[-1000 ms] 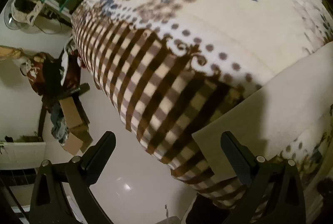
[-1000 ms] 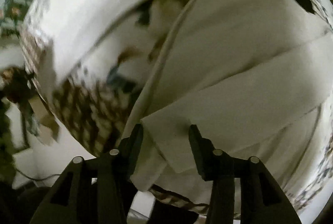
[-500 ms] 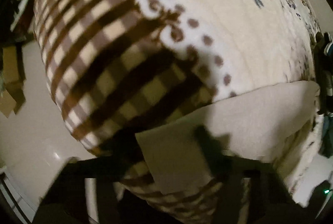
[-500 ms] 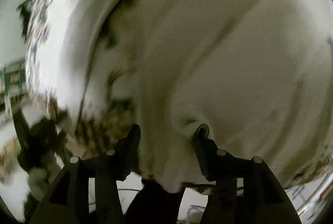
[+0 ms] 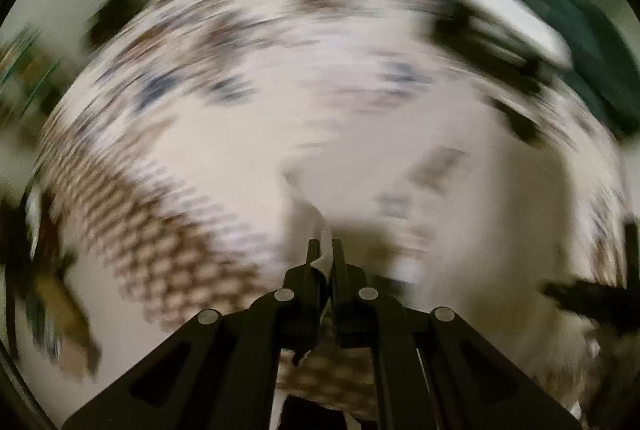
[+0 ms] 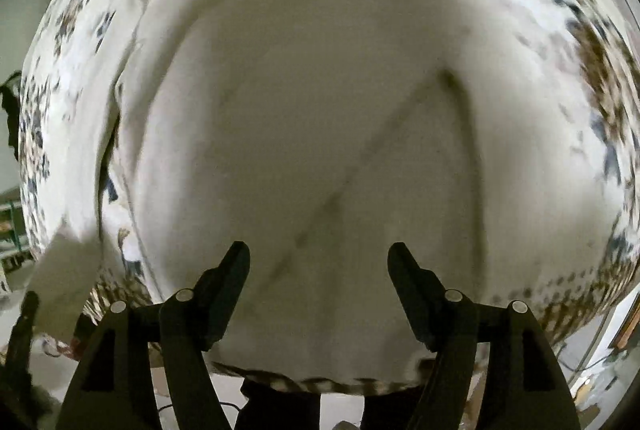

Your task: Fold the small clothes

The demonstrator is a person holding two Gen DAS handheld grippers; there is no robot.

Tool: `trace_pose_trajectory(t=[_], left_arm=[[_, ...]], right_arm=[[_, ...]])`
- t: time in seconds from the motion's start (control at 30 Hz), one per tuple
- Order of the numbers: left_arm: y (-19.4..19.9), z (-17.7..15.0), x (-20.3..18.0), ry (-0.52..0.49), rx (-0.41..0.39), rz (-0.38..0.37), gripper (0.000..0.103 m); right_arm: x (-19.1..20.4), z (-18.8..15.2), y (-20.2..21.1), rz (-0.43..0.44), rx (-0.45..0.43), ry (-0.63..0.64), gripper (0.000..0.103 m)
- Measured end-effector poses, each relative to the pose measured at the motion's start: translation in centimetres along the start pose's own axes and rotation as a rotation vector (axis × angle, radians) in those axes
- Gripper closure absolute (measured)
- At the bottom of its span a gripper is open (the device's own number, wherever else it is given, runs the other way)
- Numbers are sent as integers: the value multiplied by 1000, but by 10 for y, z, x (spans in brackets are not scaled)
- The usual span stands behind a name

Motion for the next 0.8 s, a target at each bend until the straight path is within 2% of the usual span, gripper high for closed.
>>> trace_pose_trajectory(t=[0.13,0.2,0.33,0.47,0.73,0.8], left_arm=[[1,8,-114,-224,-7,-125,101],[-5,-6,-172,-329,8,-190,101],[-20,-29,-242,-452,40,-246,101],[-38,-49,-272,-518,68,-259,101],[-44,-82,-298,-578,109,-281,101],[-54,-90,-302,-602,149,-263,98]], right_arm=[[-58,-10,12,-4,13,-69,30],[-88,-16,15,-11,17,-100,30],[-138,-27,17,-27,21,-153,30],[-178,-34,20,-33,29,-192,30],[-202,-63,6,-32,53,-210,30],[-200,-63,3,-26,64,-208,30]])
Point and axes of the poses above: each gripper's, at about its wrist camera, not at the fingertips, and y roughly against the way its jaws point, x to its left, z to its top, the point moved 7 cm from there along -y, roughly the way its jaws point, and after that the axes turned 8 degrees about -y, right-handed, at the moved point
